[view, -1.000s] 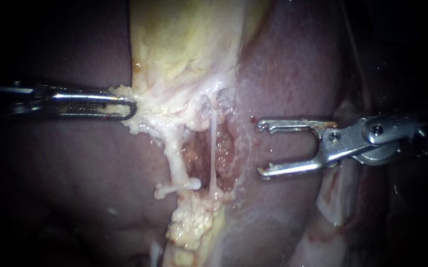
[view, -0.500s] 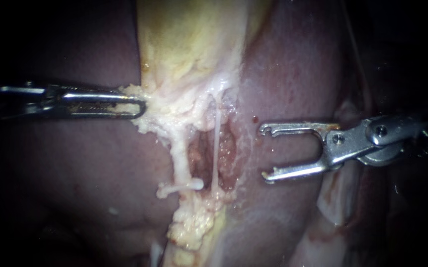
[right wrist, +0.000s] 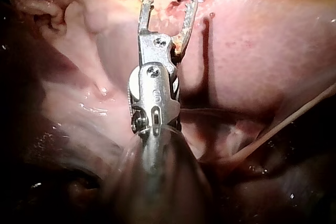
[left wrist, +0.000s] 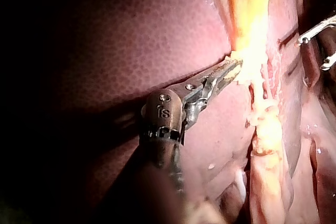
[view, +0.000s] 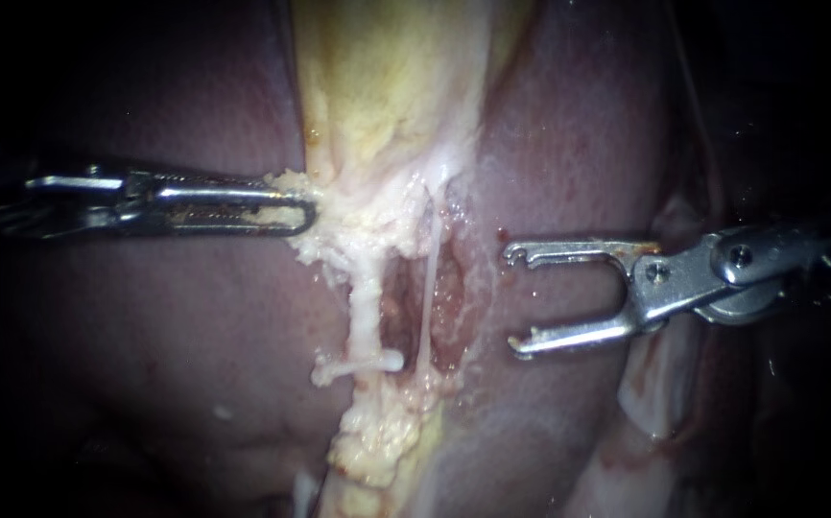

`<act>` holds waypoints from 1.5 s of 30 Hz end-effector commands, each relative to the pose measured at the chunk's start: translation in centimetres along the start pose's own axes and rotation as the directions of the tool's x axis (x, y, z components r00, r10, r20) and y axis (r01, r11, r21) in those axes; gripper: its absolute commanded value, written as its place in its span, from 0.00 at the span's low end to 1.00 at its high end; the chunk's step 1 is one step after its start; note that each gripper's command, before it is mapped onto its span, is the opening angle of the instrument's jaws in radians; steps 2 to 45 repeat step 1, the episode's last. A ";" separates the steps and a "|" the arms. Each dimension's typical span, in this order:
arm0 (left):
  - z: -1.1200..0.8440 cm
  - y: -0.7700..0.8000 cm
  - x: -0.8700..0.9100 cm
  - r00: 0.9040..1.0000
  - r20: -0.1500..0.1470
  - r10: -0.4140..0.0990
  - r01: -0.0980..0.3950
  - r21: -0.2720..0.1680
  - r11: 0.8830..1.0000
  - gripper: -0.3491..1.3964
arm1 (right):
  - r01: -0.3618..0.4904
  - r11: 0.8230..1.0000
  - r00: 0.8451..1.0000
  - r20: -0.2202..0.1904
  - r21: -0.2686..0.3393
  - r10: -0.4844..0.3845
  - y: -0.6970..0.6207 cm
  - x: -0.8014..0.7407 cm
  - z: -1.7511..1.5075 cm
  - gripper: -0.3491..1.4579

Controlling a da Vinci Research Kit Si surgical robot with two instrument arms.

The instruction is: Going back first clip left tube

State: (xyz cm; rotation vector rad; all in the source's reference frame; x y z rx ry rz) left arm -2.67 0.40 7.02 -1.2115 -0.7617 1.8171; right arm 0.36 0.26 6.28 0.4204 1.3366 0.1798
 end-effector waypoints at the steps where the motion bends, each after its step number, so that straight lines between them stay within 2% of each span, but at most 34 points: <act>1: 0.00 0.00 0.00 1.000 0.002 0.000 0.000 -0.002 1.000 0.00 | 0.000 1.000 1.000 0.000 0.000 0.000 -0.01 0.00 0.00 0.47; 45: 0.00 0.00 0.00 1.000 0.002 0.000 0.000 -0.002 1.000 0.00 | 0.000 1.000 1.000 0.000 0.000 0.000 -0.01 0.00 0.00 0.47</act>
